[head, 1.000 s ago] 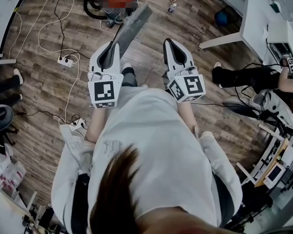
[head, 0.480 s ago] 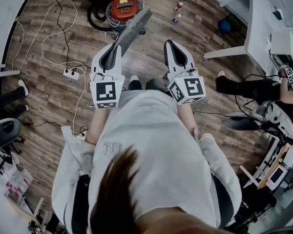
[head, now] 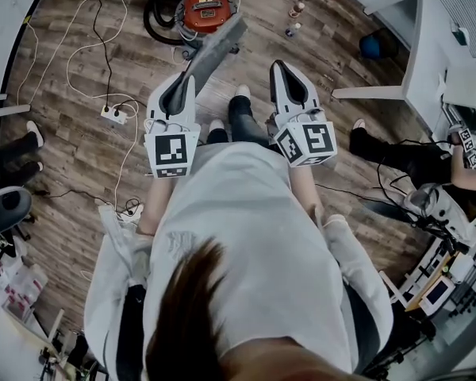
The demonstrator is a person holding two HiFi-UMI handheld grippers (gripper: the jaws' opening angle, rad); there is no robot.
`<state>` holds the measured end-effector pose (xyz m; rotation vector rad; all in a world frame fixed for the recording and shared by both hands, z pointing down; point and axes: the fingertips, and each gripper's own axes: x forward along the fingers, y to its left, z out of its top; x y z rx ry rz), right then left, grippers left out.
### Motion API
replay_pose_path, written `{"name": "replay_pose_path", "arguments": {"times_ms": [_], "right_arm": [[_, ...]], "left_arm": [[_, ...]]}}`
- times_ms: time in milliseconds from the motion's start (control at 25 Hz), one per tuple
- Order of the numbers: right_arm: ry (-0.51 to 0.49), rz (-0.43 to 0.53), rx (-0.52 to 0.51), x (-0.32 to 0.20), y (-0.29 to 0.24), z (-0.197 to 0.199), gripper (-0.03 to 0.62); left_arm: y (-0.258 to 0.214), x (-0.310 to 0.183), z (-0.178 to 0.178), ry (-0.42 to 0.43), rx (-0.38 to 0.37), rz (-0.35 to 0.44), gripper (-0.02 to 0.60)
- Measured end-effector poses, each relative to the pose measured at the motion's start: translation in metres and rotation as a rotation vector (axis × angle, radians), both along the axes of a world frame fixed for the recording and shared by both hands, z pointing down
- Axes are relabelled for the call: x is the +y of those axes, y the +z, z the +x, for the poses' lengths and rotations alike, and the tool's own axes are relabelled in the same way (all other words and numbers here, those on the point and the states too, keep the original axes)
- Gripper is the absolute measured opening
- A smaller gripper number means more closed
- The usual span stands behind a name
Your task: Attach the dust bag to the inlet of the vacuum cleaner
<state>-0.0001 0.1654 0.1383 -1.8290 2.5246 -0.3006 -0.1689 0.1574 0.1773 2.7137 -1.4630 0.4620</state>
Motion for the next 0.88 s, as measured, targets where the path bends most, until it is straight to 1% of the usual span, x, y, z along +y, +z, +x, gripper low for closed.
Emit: {"name": "replay_pose_path", "arguments": {"times_ms": [240,600,720,880], "right_arm": [[-0.025,-0.023,-0.031,-0.049,0.008,0.024,0.003],[-0.087,-0.028,-0.022,-0.137,0.008,0.070,0.003],[-0.104,-0.039,-0.020,-0.157,0.013,0.084,0.003],[-0.125,-0.062,-0.016,-0.173,0.022,0.097,0.003]], "left_arm": [[0.001,-0.040,0.016,-0.035,-0.020,-0.006,0.041],[-0.006,-0.120,0.054,-0.093,-0.034,0.018,0.041],[-0.006,-0.139,0.066,-0.113,-0.036,0.020,0.041],[-0.004,-0.154,0.075,-0.141,-0.040,0.018,0.041]]}}
